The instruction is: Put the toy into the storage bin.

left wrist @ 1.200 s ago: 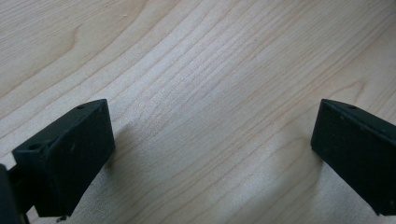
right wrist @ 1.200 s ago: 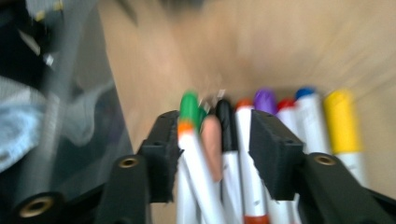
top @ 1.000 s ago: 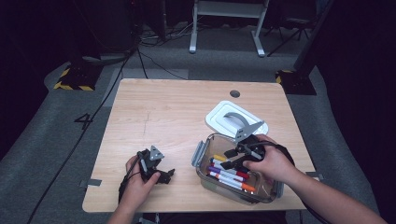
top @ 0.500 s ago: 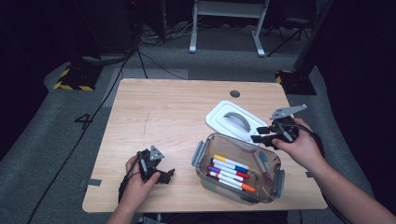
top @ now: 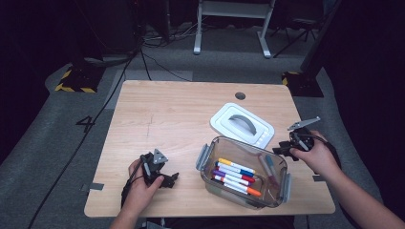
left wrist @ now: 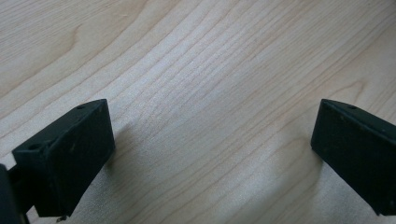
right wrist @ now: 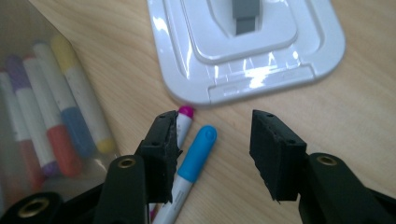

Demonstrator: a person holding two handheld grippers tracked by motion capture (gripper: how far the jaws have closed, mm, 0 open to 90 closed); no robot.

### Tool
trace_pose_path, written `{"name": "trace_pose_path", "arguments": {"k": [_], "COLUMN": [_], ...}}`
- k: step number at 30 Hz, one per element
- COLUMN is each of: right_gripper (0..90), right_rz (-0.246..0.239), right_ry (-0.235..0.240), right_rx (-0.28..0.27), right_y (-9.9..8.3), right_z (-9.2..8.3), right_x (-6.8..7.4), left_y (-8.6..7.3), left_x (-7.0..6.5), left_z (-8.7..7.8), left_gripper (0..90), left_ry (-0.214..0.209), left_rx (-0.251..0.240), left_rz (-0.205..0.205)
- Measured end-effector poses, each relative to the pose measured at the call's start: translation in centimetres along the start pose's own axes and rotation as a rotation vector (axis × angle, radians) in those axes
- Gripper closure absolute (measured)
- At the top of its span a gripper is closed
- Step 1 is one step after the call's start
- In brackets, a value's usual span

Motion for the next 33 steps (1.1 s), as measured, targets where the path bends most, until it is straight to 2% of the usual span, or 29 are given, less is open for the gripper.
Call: {"name": "trace_pose_path", "arguments": {"k": [2,9,16,17,23,24,25,26,33], "right_gripper": [51.5,49.2,48.3,50.3,63.0,63.0,73.6,75.6,77.1], "right_rz": [0.024,0.041,0.054,0.045,-0.027,-0.027,-0.047,-0.055,-0.015], "right_ry": [0.022,0.062,0.074,0.072,0.007,0.007,-0.016,-0.025,-0.033], "right_rx": [0.026,0.068,0.096,0.111,0.122,0.122,0.138,0.135,0.122], "right_y": [-1.2,-3.4,-4.9,-5.4,-6.6,-6.6,-7.0,-7.2,-7.3], "right_z": [0.7,2.4,3.4,3.6,3.0,3.0,2.7,2.7,2.5], "right_x": [0.0,0.3,0.4,0.4,0.2,0.2,0.2,0.1,-0.2], "left_y": [0.0,0.0,0.0,0.0,0.0,0.0,0.0,0.0,0.0], "left_x": [0.0,0.0,0.0,0.0,0.0,0.0,0.0,0.0,0.0], "left_z": [0.0,0.0,0.0,0.0,0.0,0.0,0.0,0.0,0.0], "left_gripper": [0.0,0.0,0.0,0.0,0.0,0.0,0.0,0.0,0.0], "left_ry": [0.0,0.0,0.0,0.0,0.0,0.0,0.0,0.0,0.0], "left_rx": [0.0,0.0,0.0,0.0,0.0,0.0,-0.001,-0.001,0.0], "left_rz": [0.0,0.0,0.0,0.0,0.0,0.0,-0.002,-0.002,0.0]}}
Point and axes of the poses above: each handheld gripper's, and its own axes: z roughly forward along the jaws, y roughly out of its top, x roughly to its left, the point moved 7 cm from there along z, roughly forward along the jaws, and after that the axes turned 2 degrees about -y, right-handed, at the moved point
